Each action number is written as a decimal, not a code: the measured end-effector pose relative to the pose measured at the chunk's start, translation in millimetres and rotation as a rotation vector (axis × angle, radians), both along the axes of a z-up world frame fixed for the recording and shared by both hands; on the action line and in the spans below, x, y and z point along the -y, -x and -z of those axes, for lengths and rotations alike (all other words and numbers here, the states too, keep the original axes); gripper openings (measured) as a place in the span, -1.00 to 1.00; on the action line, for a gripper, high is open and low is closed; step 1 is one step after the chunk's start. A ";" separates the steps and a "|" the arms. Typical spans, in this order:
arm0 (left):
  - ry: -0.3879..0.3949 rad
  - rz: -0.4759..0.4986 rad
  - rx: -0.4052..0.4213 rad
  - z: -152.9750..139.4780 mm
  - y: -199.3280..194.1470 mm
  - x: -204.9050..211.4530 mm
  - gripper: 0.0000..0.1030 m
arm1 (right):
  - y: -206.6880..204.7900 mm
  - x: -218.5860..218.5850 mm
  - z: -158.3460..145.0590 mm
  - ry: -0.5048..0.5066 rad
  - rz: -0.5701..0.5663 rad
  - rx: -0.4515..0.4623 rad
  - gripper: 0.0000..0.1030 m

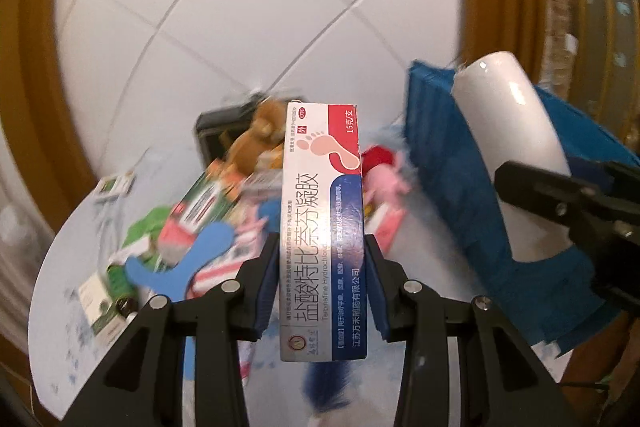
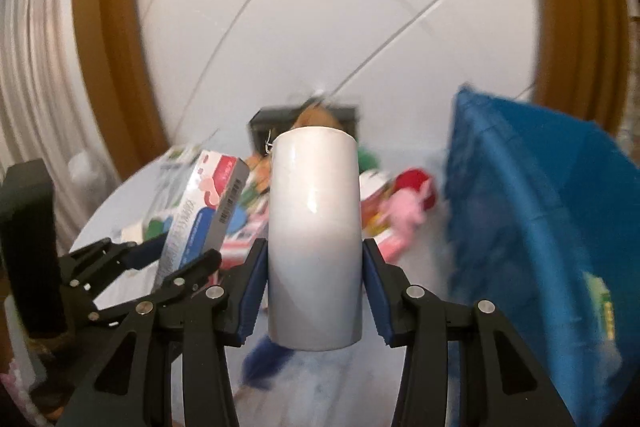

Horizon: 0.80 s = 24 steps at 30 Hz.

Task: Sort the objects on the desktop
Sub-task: 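Carry the box and white roll over the blue bin and open both tools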

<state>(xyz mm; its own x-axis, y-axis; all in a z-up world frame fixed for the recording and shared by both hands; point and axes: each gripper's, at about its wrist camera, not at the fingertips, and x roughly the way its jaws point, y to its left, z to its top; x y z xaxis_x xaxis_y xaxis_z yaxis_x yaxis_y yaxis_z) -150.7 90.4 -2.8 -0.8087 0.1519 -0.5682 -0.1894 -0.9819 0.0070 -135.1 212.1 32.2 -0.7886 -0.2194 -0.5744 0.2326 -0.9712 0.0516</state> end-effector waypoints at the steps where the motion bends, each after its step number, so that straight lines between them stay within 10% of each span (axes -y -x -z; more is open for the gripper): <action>1: -0.004 0.019 -0.009 -4.6 -0.1 -7.4 -0.25 | -5.5 -8.6 -6.9 0.003 0.022 -0.019 -0.12; 13: -0.030 0.247 -0.125 -65.1 -10.3 -137.8 -0.25 | -58.4 -131.7 -61.1 0.015 0.306 -0.170 -0.12; 24: -0.001 0.393 -0.047 -63.3 -22.8 -267.4 -0.25 | -67.3 -260.5 -37.2 -0.034 0.502 -0.093 -0.12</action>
